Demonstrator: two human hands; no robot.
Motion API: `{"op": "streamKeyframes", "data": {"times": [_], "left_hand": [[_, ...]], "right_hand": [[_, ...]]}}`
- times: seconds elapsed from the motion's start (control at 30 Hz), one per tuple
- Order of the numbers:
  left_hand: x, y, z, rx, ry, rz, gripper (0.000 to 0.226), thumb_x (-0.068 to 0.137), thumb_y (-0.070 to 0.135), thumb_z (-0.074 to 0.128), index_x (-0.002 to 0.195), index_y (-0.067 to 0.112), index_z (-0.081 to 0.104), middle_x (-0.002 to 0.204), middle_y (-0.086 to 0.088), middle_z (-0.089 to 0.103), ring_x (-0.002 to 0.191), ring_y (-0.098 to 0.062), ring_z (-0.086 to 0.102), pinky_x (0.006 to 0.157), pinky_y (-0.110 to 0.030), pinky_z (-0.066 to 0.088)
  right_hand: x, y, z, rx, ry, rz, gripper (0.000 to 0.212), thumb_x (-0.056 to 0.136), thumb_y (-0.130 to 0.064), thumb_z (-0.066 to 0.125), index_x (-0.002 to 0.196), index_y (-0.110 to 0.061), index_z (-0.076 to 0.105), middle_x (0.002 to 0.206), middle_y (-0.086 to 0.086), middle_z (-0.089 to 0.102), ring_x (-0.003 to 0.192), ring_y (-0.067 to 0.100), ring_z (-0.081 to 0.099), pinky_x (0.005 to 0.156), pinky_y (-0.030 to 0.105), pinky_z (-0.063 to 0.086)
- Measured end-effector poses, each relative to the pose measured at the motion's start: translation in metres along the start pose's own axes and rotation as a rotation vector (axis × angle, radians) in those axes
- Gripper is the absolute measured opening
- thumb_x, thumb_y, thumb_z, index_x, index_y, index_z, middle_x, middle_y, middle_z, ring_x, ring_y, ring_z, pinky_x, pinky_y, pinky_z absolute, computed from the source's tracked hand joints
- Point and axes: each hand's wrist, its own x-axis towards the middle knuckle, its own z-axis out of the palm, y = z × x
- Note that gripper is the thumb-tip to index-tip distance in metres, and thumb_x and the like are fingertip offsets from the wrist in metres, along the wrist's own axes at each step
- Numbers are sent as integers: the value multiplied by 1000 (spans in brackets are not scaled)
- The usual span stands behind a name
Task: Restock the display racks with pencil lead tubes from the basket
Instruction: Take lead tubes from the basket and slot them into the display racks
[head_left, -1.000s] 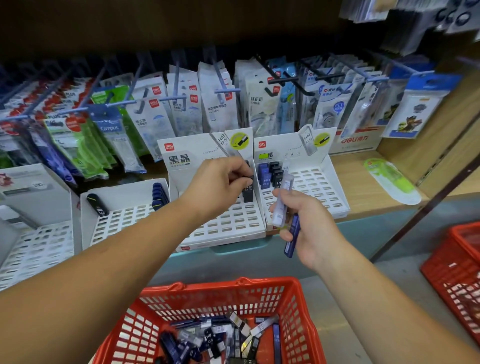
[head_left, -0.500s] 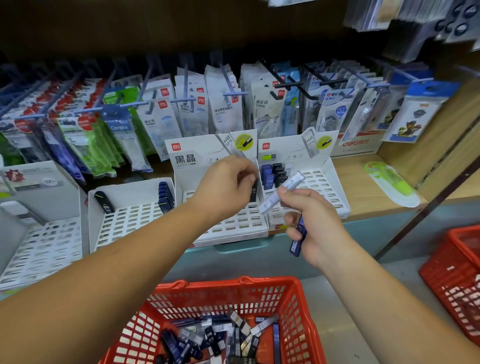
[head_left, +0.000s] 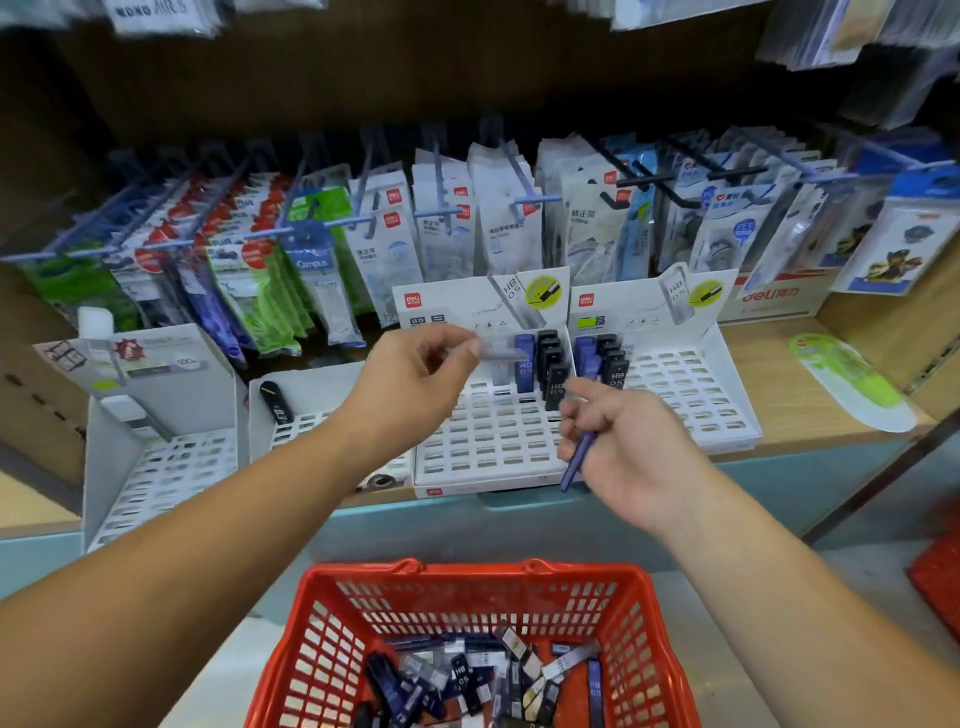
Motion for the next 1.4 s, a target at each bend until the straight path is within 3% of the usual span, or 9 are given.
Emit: {"op": "streamKeyframes", "data": {"times": [0.07, 0.2, 0.37, 0.5, 0.6, 0.8, 1.13, 1.27, 1.4], "left_hand": [[2, -2, -6, 50, 17, -38, 35, 104, 35, 59, 76, 15, 66, 51, 4, 56, 41, -12, 51, 42, -22, 42], [13, -3, -6, -13, -40, -121, 13, 103, 25, 63, 98, 13, 66, 62, -6, 65, 42, -15, 54, 42, -25, 45], [29, -5, 7, 27, -163, -131, 6, 105, 16, 57, 107, 12, 61, 81, -10, 74, 61, -14, 70, 59, -31, 59], [44, -10, 13, 262, -79, 18, 6, 100, 24, 66, 101, 18, 66, 80, -1, 70, 69, -14, 68, 65, -26, 55], [52, -13, 15, 414, -70, 109, 6, 98, 24, 68, 100, 20, 71, 83, 10, 63, 76, -10, 62, 64, -20, 43], [51, -20, 20, 393, -56, 170, 19, 91, 15, 76, 104, 24, 66, 89, 10, 67, 80, -11, 65, 79, -27, 55], [52, -21, 22, 338, -2, 222, 13, 92, 12, 75, 102, 20, 73, 82, 22, 65, 74, 12, 61, 73, -6, 49], [52, -22, 24, 344, -6, 231, 11, 92, 12, 76, 101, 17, 73, 79, 20, 65, 72, 3, 62, 78, -24, 56], [52, -20, 25, 319, -39, 211, 11, 92, 10, 76, 96, 20, 74, 74, 21, 64, 65, 6, 60, 71, -18, 51]], "right_hand": [[2, 3, 4, -67, 15, -41, 58, 90, 21, 35, 143, 1, 47, 100, 14, 64, 73, 18, 60, 61, 30, 41], [0, 8, 6, -28, -8, -98, 53, 99, 18, 43, 148, -3, 38, 113, 24, 67, 70, 27, 71, 60, 37, 61], [3, 6, 9, -13, 37, -28, 61, 97, 17, 37, 151, -10, 33, 117, 19, 61, 64, 21, 51, 47, 32, 49], [6, 3, 5, -17, 11, -45, 72, 90, 26, 42, 155, -1, 26, 121, 22, 66, 83, 25, 73, 67, 33, 56], [6, 6, 2, 21, -36, -74, 48, 92, 24, 48, 137, 9, 43, 113, 22, 73, 100, 30, 76, 90, 40, 59], [1, 6, -1, -168, 18, -153, 20, 95, 7, 64, 109, -6, 65, 103, 13, 79, 94, 27, 78, 85, 44, 63], [-3, 5, -5, -208, 68, -177, 19, 94, -2, 71, 111, -10, 67, 99, 16, 78, 85, 28, 78, 69, 39, 65], [-1, 7, -8, -199, 78, -170, 17, 94, 3, 68, 107, -8, 66, 97, 19, 77, 86, 29, 78, 70, 36, 64], [1, 10, -10, -205, 79, -157, 21, 93, 10, 64, 110, -2, 68, 99, 20, 77, 91, 30, 77, 76, 36, 64]]}}
